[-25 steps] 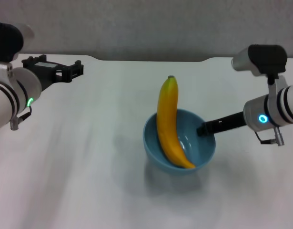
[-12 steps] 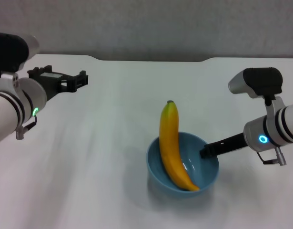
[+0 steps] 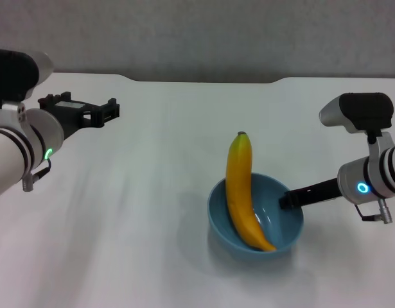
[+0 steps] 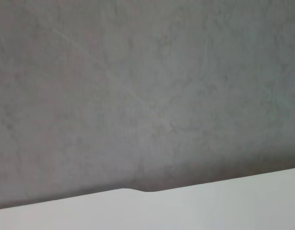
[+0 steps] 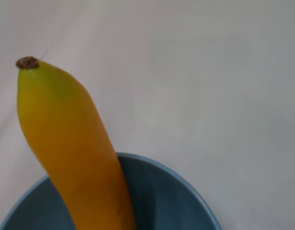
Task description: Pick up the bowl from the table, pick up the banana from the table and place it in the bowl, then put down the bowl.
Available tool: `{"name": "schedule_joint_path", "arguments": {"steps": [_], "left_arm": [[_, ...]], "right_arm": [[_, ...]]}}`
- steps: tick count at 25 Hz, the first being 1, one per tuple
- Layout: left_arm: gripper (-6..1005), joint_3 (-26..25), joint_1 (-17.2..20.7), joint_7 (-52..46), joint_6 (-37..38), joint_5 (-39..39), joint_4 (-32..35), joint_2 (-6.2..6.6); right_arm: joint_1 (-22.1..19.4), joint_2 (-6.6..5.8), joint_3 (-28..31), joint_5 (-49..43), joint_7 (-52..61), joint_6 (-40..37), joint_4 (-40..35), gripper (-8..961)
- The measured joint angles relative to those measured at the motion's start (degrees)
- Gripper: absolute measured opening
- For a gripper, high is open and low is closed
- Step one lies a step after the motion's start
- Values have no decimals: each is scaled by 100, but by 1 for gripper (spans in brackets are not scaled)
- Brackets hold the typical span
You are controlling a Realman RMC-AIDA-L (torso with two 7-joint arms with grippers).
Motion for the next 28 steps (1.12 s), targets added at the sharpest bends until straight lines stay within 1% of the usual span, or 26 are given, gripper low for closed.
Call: {"name": "schedule_joint_path", "arguments": {"steps": [6,13,15,18,24,28], "left_arm": [[910,37,0,-9,-3,1,23,-3],[910,43,9,-11,-5,1,29,-2],[910,43,13,-12,-5,1,31,-1],[910,44,17,-12,-6,1,33,-1],[910,18,79,-29,-7,1,92,-1],[910,-11,159,-98,-78,1,119,-1]], "right_arm": [[-7,9,-31,-3,1,-23,-32,76],[-37,24,-37,6,-58,-226,-111,121],[-131,26,-38,18,-114,-266,-280,134],[-456,46,-38,103,-234,-288,-818,153],[-1289,60,-115,492,-537,-321,-1900,425],[-1892,52,-113,1174,-1142,-495,-2552,581]]}}
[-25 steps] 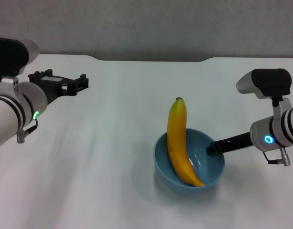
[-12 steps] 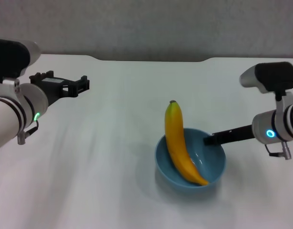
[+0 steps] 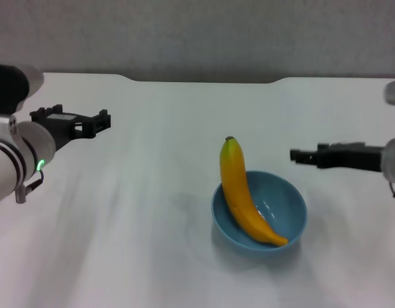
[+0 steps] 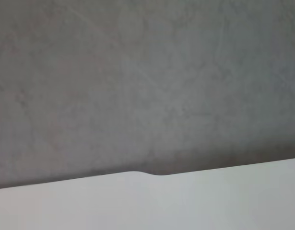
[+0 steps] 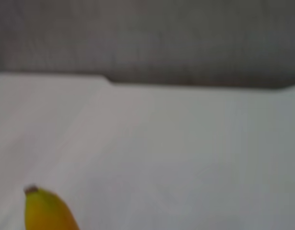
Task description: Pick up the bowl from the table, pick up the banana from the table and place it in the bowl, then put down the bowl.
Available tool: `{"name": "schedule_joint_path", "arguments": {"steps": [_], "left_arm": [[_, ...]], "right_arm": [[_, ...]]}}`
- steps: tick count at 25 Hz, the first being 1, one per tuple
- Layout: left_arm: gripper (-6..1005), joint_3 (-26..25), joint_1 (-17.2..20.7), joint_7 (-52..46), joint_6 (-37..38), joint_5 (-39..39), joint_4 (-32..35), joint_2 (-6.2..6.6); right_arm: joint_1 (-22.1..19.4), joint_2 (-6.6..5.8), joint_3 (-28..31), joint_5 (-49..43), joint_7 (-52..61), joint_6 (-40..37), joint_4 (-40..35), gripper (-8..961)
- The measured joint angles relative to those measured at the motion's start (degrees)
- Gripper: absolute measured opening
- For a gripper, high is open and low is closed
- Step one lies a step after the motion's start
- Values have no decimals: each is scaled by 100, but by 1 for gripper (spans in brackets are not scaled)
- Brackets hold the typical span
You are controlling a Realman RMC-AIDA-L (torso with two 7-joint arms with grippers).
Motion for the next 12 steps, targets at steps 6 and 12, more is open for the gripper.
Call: {"name": "schedule_joint_path", "arguments": {"steps": [6,12], "left_arm": [[910,-20,87,-76,-233,0,146,5],[910,51,331,-217,-1759,0,985,5]], "right_arm": [[-1052,-1,40,2440,-2409,-415,-411,759],[-1398,-8,29,5743,-5783,-254,850,750]]}}
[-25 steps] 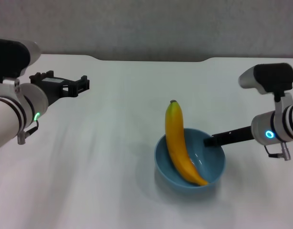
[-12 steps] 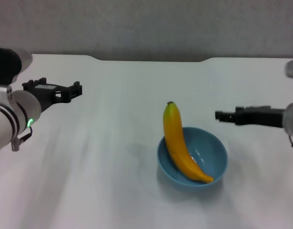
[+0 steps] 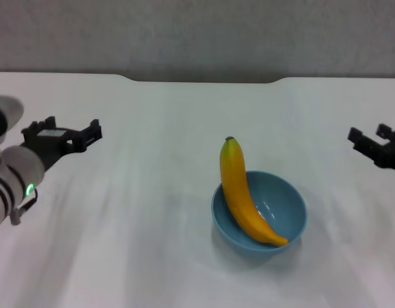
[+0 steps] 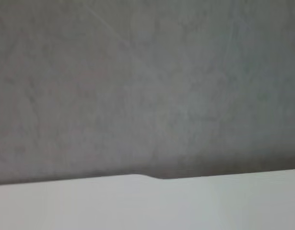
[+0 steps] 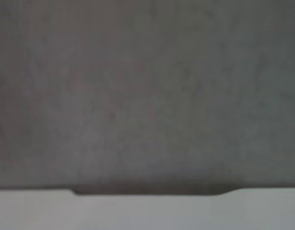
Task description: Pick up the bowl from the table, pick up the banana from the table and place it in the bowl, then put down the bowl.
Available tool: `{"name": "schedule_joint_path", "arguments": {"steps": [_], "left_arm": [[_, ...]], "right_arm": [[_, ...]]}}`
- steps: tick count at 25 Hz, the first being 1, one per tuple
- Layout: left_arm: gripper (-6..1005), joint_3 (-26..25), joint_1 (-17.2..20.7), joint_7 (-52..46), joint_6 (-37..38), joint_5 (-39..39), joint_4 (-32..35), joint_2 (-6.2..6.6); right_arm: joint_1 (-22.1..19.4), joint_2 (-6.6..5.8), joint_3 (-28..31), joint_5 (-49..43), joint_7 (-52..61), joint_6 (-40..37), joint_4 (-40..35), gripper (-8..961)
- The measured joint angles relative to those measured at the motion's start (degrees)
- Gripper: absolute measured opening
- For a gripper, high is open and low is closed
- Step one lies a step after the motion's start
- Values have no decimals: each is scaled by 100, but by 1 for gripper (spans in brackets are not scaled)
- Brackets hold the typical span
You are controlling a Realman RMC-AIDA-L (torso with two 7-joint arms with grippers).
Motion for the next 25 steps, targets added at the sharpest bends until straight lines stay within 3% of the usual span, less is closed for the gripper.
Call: {"name": "schedule_joint_path", "arguments": {"steps": [7,12,15,25], "left_arm": [[910,137,-43,-319,-2286,0,1515,-6],[910,133,-153,-471,-3860,0,2659,-10],[910,98,-432,-578,-4475,-83,3516,-39],[910,90,-582,-714,-4601,-216,3938,-21]], "right_arm": [[123,15,5,1873,-2257,899,1411,742],[381,18,-5,2590,-2720,1580,2368,741],[440,26,28,2622,-2767,1621,2576,741],[580,46,90,2989,-3464,864,3045,741]]}}
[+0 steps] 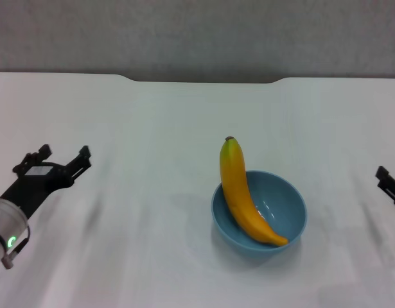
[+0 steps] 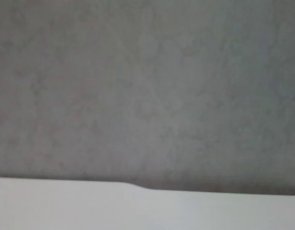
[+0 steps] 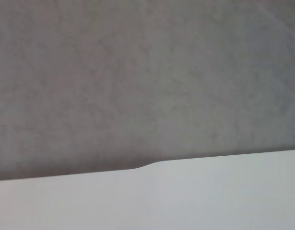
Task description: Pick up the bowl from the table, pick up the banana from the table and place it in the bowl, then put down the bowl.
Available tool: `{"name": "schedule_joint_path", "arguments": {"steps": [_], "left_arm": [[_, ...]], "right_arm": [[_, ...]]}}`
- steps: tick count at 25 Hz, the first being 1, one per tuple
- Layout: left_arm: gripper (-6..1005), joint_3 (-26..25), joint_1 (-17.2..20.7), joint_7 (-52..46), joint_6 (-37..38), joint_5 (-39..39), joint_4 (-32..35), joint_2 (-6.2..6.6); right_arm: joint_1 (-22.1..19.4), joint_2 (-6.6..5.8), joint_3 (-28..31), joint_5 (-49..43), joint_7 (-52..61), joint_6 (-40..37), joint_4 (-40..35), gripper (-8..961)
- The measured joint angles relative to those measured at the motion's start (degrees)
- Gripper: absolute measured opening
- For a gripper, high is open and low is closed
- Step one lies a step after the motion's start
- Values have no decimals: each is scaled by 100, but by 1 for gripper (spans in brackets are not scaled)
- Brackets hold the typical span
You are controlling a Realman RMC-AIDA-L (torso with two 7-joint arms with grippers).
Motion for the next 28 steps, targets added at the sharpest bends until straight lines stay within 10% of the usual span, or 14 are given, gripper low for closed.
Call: {"name": "schedule_joint_path", "arguments": {"steps": [28], "left_arm": [[910,-285,-215,174,585,33,604,0]], "right_arm": [[127,75,-268,347,-215,372,463,741]]}}
